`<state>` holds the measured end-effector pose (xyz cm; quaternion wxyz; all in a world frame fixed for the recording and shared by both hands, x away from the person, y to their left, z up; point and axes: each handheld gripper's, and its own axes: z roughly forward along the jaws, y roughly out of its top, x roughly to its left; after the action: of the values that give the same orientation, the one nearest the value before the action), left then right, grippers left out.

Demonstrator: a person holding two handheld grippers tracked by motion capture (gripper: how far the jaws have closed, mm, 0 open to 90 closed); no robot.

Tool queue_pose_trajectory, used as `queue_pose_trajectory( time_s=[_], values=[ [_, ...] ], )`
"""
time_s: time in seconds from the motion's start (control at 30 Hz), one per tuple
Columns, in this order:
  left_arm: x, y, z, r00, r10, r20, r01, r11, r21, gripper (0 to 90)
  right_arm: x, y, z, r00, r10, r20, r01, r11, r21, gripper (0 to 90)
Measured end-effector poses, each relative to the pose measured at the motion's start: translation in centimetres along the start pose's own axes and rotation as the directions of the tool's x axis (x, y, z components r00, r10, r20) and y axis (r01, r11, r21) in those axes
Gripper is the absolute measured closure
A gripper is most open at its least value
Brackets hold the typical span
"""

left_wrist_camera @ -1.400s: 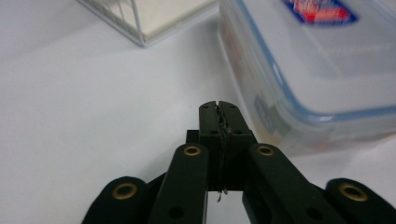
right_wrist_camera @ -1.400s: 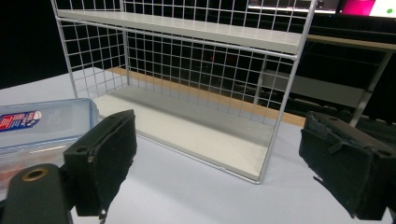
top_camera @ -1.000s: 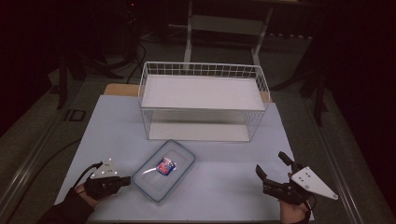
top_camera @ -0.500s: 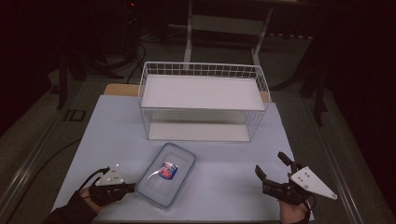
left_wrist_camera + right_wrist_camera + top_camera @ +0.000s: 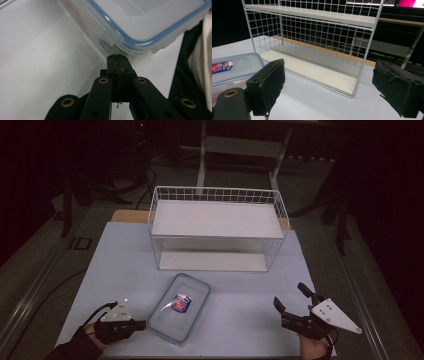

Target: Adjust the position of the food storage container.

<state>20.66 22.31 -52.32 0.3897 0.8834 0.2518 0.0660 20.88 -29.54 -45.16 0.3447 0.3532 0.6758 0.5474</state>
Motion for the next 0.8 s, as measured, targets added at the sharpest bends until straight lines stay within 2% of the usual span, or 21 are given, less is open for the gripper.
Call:
queue_pose_trajectory(
  time_s=[0.27, 0.4, 0.53, 0.67, 0.77, 0.8],
  values=[
    [-1.2, 0.9, 1.2, 0.9982, 0.034, 0.05, -0.034, 0.9994, -0.001, 89.6, 0.1, 0.0, 0.1, 1.0, -0.004, -0.002, 0.004, 1.0, 0.002, 11.0],
    [-1.7, 1.9, 2.2, 0.9958, 0.046, 0.079, -0.046, 0.9989, -0.002, 89.6, 0.0, 0.0, 0.1, 1.0, 0.001, -0.004, -0.001, 1.0, 0.007, 11.0],
    [-2.1, 3.1, 3.0, 0.9918, 0.069, 0.108, -0.068, 0.9976, -0.011, 89.6, 0.1, 0.0, 0.1, 1.0, -0.004, -0.004, 0.004, 1.0, 0.004, 11.0],
    [-2.8, 4.2, 4.4, 0.9842, 0.089, 0.153, -0.089, 0.996, -0.009, 89.6, 0.0, 0.0, 0.1, 1.0, 0.0, -0.003, 0.0, 1.0, 0.008, 11.0],
    [-3.1, 4.7, 5.1, 0.9836, 0.093, 0.154, -0.094, 0.9956, -0.005, 89.6, 0.0, 0.0, 0.1, 1.0, 0.001, -0.004, -0.001, 1.0, 0.008, 11.0],
    [-3.3, 5.1, 5.6, 0.9816, 0.098, 0.163, -0.099, 0.9951, -0.004, 89.6, 0.1, 0.0, 0.1, 1.0, -0.002, -0.003, 0.002, 1.0, 0.008, 11.0]
  ],
)
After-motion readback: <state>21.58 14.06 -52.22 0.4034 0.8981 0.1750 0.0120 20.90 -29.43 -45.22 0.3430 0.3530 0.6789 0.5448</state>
